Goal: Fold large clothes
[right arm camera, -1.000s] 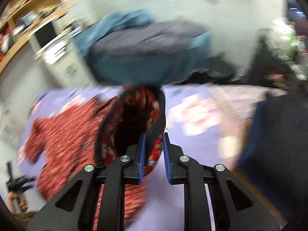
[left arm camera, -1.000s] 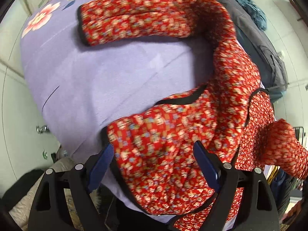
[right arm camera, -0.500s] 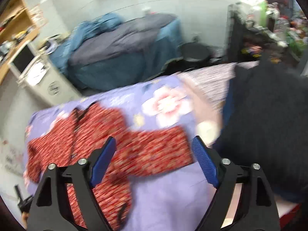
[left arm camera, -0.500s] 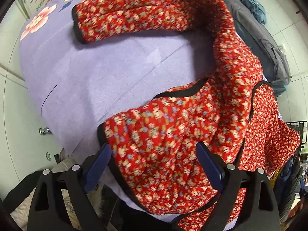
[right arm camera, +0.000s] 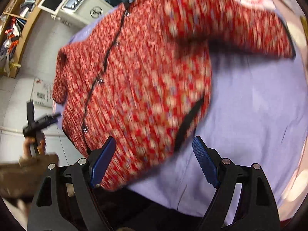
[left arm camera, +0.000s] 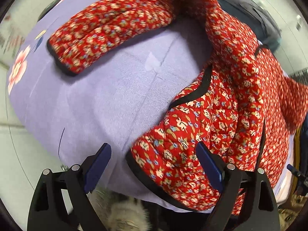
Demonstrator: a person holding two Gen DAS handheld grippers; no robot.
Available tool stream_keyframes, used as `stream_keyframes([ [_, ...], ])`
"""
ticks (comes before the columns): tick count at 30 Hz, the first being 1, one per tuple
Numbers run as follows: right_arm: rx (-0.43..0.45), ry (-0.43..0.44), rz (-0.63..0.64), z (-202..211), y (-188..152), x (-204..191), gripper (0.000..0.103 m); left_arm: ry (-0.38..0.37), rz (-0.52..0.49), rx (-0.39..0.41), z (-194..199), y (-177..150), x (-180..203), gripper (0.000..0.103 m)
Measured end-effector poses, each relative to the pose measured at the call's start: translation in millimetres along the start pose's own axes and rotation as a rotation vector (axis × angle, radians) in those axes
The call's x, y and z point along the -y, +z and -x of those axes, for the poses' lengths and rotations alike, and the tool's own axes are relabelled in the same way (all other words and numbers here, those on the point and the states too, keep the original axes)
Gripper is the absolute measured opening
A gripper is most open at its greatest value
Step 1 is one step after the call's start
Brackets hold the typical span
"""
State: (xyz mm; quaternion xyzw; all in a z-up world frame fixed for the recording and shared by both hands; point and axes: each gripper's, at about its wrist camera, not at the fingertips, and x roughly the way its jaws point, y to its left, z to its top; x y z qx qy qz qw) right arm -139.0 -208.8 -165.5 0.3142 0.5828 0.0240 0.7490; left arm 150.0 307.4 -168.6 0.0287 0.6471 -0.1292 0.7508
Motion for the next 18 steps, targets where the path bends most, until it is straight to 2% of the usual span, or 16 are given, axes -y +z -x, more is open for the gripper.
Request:
stream_keyframes([
  [5, -0.059, 0.024, 0.035, -33.2, -30.2, -7.1, 0.082, -0.023, -0.077, -0.047, -28.1, 11.6, 3.0, 0.087],
  [9, -0.091, 0.023, 0.041, -61.0, -40.2, -18.7, 0.081, -0.062, -0.070, -0.076, -50.1, 19.7, 3.9, 0.087],
  [11, -0.096, 0.037, 0.001, -73.9, -37.7, -21.9, 0.073, -0.082, -0.048, -0.083, -56.8, 22.6, 5.6, 0.085],
  [12, -0.105, 0.059, -0.016, -77.2, -35.7, -24.3, 0.047, -0.113, -0.031, -0.091, -59.2, 24.2, 7.7, 0.075],
  [13, -0.101, 0.052, -0.032, -77.3, -32.1, -30.1, 0.038, -0.124, -0.021, -0.099, -59.9, 25.6, 9.1, 0.075],
  [14, -0.078, 0.046, -0.031, -72.2, -27.4, -37.7, 0.034, -0.112, -0.018, -0.098, -58.9, 27.4, 10.9, 0.073],
  [16, -0.039, 0.099, -0.056, -53.5, -17.1, -46.5, 0.027, -0.119, -0.041, -0.103, -51.8, 29.2, 18.6, 0.062],
  [18, 0.019, 0.180, -0.114, -26.7, -3.2, -52.2, 0.025, -0.177, -0.026, -0.114, -38.4, 32.9, 23.3, 0.045],
])
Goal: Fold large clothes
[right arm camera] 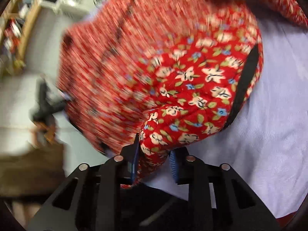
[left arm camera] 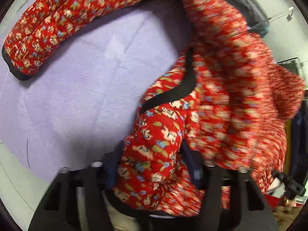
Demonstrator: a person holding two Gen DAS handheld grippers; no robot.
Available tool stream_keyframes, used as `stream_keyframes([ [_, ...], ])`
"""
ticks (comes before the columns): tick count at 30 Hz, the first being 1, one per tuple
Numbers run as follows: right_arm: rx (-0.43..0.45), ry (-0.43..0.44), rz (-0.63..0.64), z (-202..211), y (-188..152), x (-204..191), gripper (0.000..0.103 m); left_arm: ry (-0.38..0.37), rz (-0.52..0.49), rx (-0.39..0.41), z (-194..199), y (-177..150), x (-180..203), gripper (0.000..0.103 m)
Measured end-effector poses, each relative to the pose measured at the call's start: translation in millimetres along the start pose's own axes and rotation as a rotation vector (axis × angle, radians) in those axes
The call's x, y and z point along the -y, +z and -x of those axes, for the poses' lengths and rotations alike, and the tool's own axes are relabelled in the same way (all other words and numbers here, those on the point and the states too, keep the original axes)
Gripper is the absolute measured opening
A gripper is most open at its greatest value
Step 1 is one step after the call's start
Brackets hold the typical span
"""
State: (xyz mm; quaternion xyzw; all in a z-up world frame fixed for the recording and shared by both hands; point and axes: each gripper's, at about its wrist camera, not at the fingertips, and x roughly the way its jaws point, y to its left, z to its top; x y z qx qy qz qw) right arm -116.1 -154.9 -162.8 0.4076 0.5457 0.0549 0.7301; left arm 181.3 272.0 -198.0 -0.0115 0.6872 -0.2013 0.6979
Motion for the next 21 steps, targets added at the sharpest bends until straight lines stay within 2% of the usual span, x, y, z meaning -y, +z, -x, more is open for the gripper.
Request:
stream_keyframes([
  [2, 0.073, 0.043, 0.011, 36.7, 21.5, -24.7, 0.024, -0.122, 0.004, 0.029, 29.1, 5.1, 6.5, 0.037],
  [5, 0.213, 0.054, 0.054, 90.7, 57.7, -55.8, 0.023, -0.235, -0.008, 0.111, 75.6, 15.9, 16.5, 0.033],
  [6, 0.249, 0.063, 0.042, 103.5, 66.6, -57.4, 0.023, -0.275, -0.003, 0.140, 87.4, 20.0, 17.1, 0.026],
  [7, 0.280, 0.087, 0.007, 115.6, 78.5, -55.2, 0.023, -0.353, 0.013, 0.183, 102.7, 26.9, 16.3, 0.020],
  [8, 0.296, 0.111, -0.033, 121.0, 88.8, -52.4, 0.024, -0.407, 0.029, 0.205, 109.2, 28.8, 16.9, 0.019],
  [9, 0.304, 0.118, -0.064, 121.7, 100.2, -49.8, 0.028, -0.452, 0.069, 0.236, 117.5, 38.2, 12.1, 0.023],
  [10, 0.298, 0.082, -0.072, 116.1, 107.5, -49.3, 0.030, -0.430, 0.087, 0.249, 116.7, 41.2, 13.0, 0.032],
  [11, 0.266, 0.044, -0.087, 104.6, 112.0, -48.7, 0.032, -0.333, 0.088, 0.256, 112.4, 45.1, 13.6, 0.065],
  [12, 0.233, 0.026, -0.099, 97.8, 109.1, -46.2, 0.037, -0.250, 0.082, 0.264, 112.1, 49.2, 6.3, 0.078],
  [13, 0.180, 0.002, -0.109, 83.7, 106.5, -44.9, 0.045, -0.201, 0.073, 0.275, 107.6, 50.0, 2.7, 0.078],
  [15, 0.141, -0.058, -0.098, 59.7, 89.6, -42.8, 0.054, -0.193, 0.070, 0.233, 91.7, 47.7, -9.9, 0.080],
  [19, 0.135, -0.070, -0.112, 51.3, 56.1, -28.0, 0.063, -0.127, 0.163, 0.130, 54.2, 30.4, -38.2, 0.080],
  [21, 0.072, -0.144, -0.059, 46.1, 41.8, -27.6, 0.070, -0.140, 0.193, 0.093, 40.7, 9.9, -47.8, 0.080],
])
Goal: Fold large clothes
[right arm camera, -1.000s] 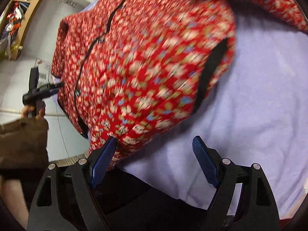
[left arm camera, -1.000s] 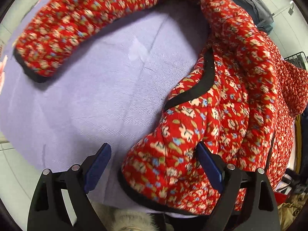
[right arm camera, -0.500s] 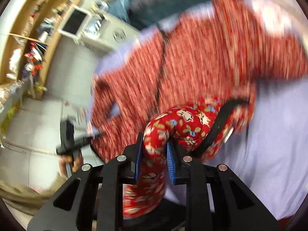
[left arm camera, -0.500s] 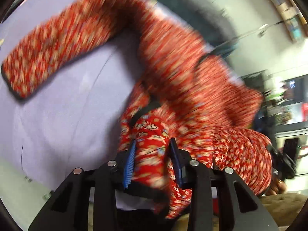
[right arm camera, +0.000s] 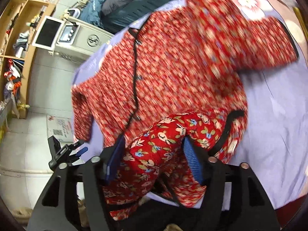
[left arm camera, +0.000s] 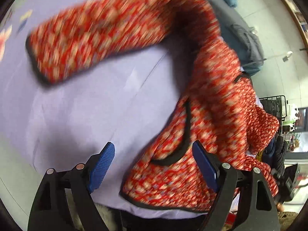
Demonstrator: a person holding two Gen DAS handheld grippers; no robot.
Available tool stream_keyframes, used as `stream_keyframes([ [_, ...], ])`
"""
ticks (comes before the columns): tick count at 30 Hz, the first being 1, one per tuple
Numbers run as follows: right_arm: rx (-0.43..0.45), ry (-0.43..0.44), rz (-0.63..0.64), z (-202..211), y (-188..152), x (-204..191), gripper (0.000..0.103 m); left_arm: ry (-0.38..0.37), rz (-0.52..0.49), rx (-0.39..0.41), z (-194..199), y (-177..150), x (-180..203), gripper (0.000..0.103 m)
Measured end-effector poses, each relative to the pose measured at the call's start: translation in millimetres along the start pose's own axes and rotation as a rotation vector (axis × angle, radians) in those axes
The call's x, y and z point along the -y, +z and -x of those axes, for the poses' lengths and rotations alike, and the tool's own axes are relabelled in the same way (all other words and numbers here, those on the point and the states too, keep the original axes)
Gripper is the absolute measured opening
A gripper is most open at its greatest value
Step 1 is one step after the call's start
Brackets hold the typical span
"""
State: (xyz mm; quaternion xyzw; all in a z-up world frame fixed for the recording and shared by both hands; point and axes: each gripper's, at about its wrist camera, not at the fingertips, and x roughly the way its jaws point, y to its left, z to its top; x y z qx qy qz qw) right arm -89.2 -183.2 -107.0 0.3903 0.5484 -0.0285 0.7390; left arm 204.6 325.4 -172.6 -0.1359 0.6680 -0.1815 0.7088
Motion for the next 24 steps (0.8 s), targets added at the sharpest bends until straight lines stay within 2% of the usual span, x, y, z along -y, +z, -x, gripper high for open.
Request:
stream_keyframes([
  [1, -0.051, -0.055, 0.063, -3.3, -8.1, -1.9, 0.073, 0.000, 0.003, -0.012, -4.5, -4.0, -4.3, 0.080],
  [2, -0.148, -0.162, 0.185, -14.3, -21.2, -10.8, 0.073, 0.020, -0.004, -0.035, -11.9, -9.7, -5.4, 0.080],
  [3, -0.196, -0.255, 0.282, -21.1, -30.6, -16.2, 0.073, 0.033, -0.017, -0.055, -19.4, -12.2, -5.2, 0.080],
  [5, -0.232, -0.384, 0.413, -22.0, -53.2, -21.3, 0.073, 0.041, -0.063, -0.097, -26.2, -20.6, -1.8, 0.080],
  [7, -0.264, -0.422, 0.433, -17.8, -65.4, -14.4, 0.073, 0.046, -0.096, -0.108, -29.6, -26.4, 2.6, 0.081],
  [9, -0.258, -0.448, 0.374, -1.8, -74.2, 8.6, 0.074, 0.083, -0.122, -0.109, -33.1, -25.1, 4.7, 0.085],
  [11, -0.212, -0.467, 0.272, 11.6, -72.5, 32.1, 0.077, 0.103, -0.144, -0.118, -33.6, -24.6, 3.9, 0.086],
  [13, -0.165, -0.433, 0.158, 20.9, -68.2, 54.1, 0.077, 0.080, -0.161, -0.137, -35.3, -21.8, 5.3, 0.086],
  [15, -0.124, -0.328, -0.006, 23.7, -65.0, 86.8, 0.078, 0.068, -0.192, -0.164, -41.2, -22.0, 7.5, 0.090],
  [18, -0.177, -0.203, -0.187, 5.9, -71.5, 119.9, 0.078, 0.077, -0.233, -0.212, -63.2, -24.1, 20.1, 0.090],
  [20, -0.195, -0.180, -0.219, -13.6, -78.2, 133.5, 0.078, 0.067, -0.248, -0.245, -77.8, -29.6, 22.7, 0.090],
  [24, -0.175, -0.132, -0.273, -30.2, -95.1, 145.8, 0.078, 0.063, -0.261, -0.279, -104.1, -42.0, 29.7, 0.090],
])
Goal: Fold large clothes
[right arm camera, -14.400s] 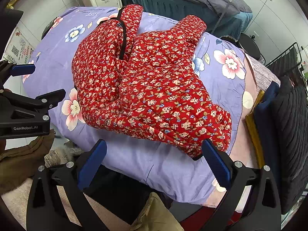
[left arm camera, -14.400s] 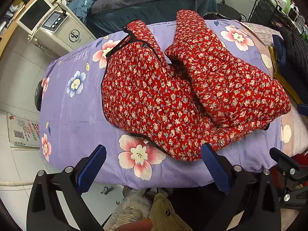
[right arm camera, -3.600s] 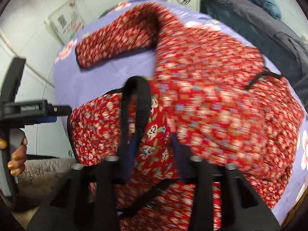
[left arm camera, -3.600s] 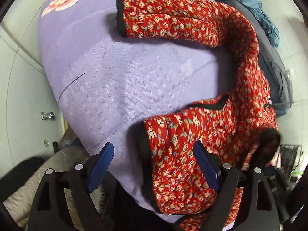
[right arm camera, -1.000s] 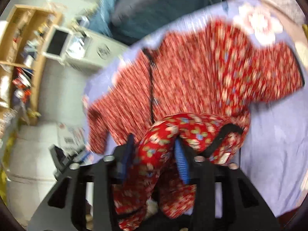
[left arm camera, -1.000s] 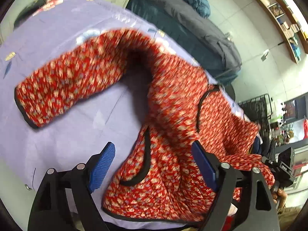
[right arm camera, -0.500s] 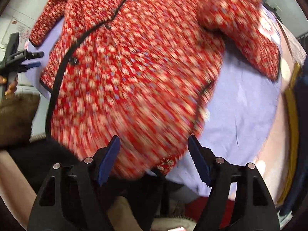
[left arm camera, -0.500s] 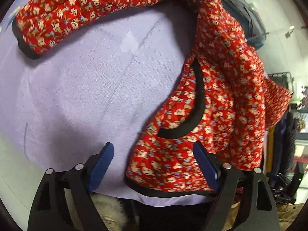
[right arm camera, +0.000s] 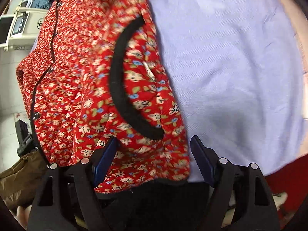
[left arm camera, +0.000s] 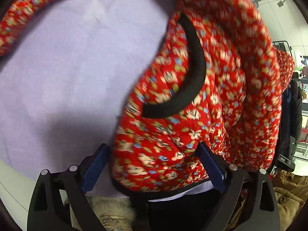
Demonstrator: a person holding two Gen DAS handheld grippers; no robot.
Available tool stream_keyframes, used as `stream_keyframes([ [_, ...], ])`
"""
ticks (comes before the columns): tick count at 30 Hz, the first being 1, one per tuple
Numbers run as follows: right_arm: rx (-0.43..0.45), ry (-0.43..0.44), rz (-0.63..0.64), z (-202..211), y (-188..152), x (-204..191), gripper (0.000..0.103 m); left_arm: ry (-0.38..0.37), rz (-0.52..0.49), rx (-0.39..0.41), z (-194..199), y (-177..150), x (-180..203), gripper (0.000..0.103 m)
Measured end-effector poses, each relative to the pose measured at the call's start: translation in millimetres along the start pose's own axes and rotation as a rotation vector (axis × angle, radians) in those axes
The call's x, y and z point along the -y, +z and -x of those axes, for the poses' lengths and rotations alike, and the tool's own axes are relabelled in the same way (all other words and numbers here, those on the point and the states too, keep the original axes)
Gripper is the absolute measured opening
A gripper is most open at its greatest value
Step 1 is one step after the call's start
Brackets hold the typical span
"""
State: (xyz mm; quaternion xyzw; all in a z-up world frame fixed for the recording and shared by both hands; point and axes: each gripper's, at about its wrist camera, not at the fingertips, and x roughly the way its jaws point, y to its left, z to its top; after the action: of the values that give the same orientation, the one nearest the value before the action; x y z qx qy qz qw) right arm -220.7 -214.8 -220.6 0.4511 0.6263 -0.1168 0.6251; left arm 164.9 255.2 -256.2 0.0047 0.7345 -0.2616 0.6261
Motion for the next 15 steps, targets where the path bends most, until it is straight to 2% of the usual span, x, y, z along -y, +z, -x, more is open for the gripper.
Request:
stream_keyframes([
  [2, 0.017, 0.010, -0.005, -3.7, -2.3, -0.3, 0.076, 0.036, -0.011, 0.021, -8.0, 0.8, 9.8, 0.089],
  [4, 0.027, 0.000, 0.053, 0.0, -5.5, -8.4, 0.055, 0.041, -0.037, 0.035, -7.7, 2.5, 23.0, 0.075],
  [5, 0.028, 0.003, 0.070, 2.8, -8.2, -9.9, 0.049, 0.049, -0.042, 0.036, -5.3, 2.3, 29.5, 0.069],
  [6, 0.030, 0.015, 0.081, 7.4, -10.4, -12.5, 0.038, 0.051, -0.043, 0.038, -3.3, 2.5, 31.3, 0.060],
  [7, 0.037, 0.026, 0.087, 10.1, -12.3, -14.7, 0.034, 0.047, -0.042, 0.039, -1.4, 2.2, 36.7, 0.055],
  [9, 0.067, 0.061, 0.122, 32.1, -19.6, -16.2, 0.030, 0.014, -0.036, 0.055, 15.0, -0.9, 41.7, 0.039],
  [11, 0.094, 0.077, 0.176, 57.7, -27.5, -18.8, 0.029, -0.027, -0.053, 0.093, 41.9, -10.6, 49.3, 0.030],
  [13, 0.115, 0.097, 0.219, 87.8, -31.3, -18.3, 0.027, -0.032, -0.060, 0.118, 64.2, -21.4, 55.2, 0.026],
  [15, 0.128, 0.115, 0.240, 109.2, -30.3, -15.0, 0.026, -0.020, -0.081, 0.107, 75.8, -36.4, 58.1, 0.024],
])
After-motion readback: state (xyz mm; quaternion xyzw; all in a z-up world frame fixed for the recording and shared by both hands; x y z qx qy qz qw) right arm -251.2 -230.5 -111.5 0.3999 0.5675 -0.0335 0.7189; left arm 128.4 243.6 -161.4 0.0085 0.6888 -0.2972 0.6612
